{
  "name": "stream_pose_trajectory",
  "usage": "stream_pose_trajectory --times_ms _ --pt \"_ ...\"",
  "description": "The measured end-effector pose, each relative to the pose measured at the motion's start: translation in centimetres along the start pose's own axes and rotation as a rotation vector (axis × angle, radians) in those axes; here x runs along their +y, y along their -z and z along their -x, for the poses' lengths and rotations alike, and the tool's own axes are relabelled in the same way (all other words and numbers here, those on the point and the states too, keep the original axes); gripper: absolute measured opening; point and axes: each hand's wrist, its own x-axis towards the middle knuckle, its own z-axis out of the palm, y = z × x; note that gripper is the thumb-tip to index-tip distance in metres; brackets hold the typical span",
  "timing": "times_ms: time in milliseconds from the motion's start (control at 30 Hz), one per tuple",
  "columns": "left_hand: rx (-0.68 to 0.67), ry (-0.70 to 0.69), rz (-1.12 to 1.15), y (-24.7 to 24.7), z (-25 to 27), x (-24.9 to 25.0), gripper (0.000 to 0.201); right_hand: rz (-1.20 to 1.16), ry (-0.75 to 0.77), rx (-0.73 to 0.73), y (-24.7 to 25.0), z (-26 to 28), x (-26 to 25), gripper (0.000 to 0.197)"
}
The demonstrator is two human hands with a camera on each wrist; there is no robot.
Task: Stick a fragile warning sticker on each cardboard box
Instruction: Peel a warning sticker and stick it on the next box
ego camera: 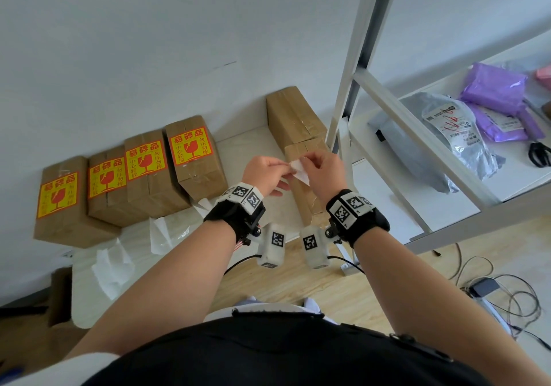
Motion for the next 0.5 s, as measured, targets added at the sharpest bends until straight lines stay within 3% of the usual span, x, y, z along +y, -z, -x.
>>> stream_pose_trajectory --times_ms 100,200,333,500 --pt "-0.006 0.179 0.26 0.3 -0.1 0.1 0.014 -0.026 -0.121 0.061 0.5 -0.5 0.2 0.013" --pt "0.068 0.293 0.424 0.8 -0.8 -0.6 0.018 -0.226 -0.316 0.123 1.1 -1.3 0.8 0.014" --pt "0.17 0.335 0.448 1.1 -1.5 -1.7 0.02 -0.426 -0.485 0.17 1.8 -1.6 1.3 0.016" --pt "0.281 0.367 0.475 1.7 -2.2 -2.2 0.022 -0.588 -0.544 0.26 2.6 -1.5 1.1 0.017"
